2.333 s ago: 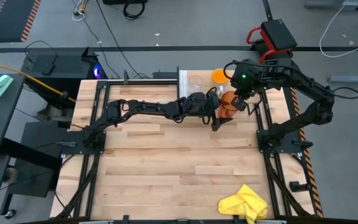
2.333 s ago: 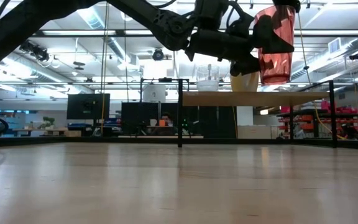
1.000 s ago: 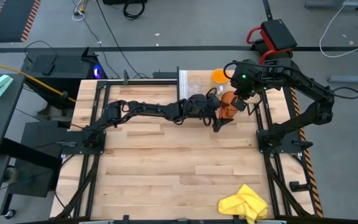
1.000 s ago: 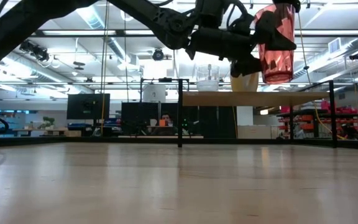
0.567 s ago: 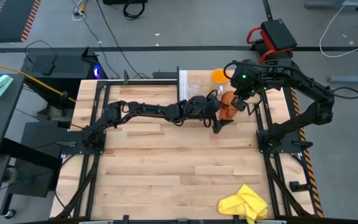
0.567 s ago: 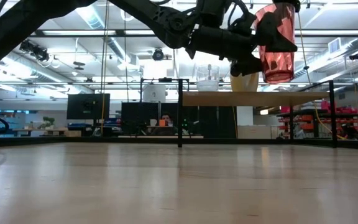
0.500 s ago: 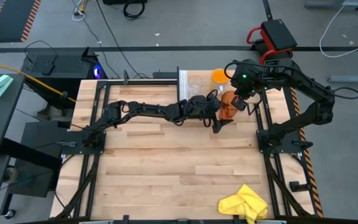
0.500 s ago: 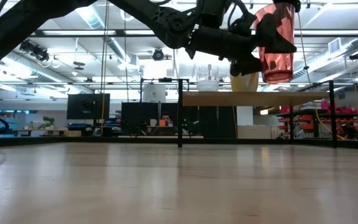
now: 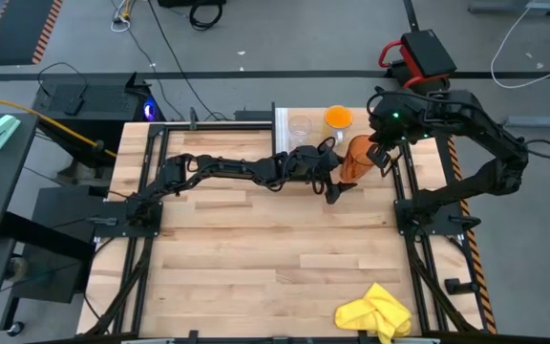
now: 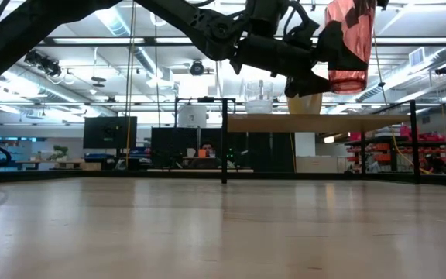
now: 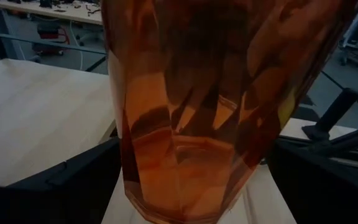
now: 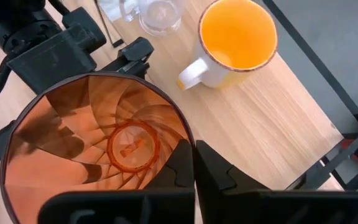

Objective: Stack small to large cups/mugs on shelf
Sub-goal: Put the brown cup on the shelf

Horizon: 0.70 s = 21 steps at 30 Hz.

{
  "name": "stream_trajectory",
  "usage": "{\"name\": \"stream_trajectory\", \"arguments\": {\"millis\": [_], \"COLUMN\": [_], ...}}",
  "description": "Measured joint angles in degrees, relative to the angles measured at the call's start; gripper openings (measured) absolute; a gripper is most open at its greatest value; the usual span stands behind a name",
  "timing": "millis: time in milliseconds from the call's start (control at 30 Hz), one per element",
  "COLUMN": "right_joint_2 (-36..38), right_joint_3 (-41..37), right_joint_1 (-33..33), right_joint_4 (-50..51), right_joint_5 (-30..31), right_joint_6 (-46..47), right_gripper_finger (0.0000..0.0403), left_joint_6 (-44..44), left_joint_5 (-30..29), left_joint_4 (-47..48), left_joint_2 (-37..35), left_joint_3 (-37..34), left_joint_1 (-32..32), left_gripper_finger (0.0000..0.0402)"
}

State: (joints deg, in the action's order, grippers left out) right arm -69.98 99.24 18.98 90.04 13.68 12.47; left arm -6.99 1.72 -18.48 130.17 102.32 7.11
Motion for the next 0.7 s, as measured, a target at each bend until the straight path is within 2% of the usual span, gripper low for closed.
{"name": "stream_trajectory", "arguments": {"millis": [400,700], "right_joint_2": [0.31,1.38], "right_joint_3": [0.00,0.09], "right_joint_1": [0.06,6.16], "right_joint_4": [0.00,-0.31], "right_joint_5": [1.96,5.70], "right_joint_6": [0.66,-0.51], "right_gripper_finger": [0.0000,0.0000], "left_joint_6": [-0.64,-2.95], "left_joint_5": [-0.01,0.66], "left_joint_4": [0.96,5.42], "left_joint_2": [0.00,0.07], "left_joint_3": [-0.02,-0.20], "left_joint_1": [0.04,-0.09], "left_gripper_finger": [0.0396,0.0396]}}
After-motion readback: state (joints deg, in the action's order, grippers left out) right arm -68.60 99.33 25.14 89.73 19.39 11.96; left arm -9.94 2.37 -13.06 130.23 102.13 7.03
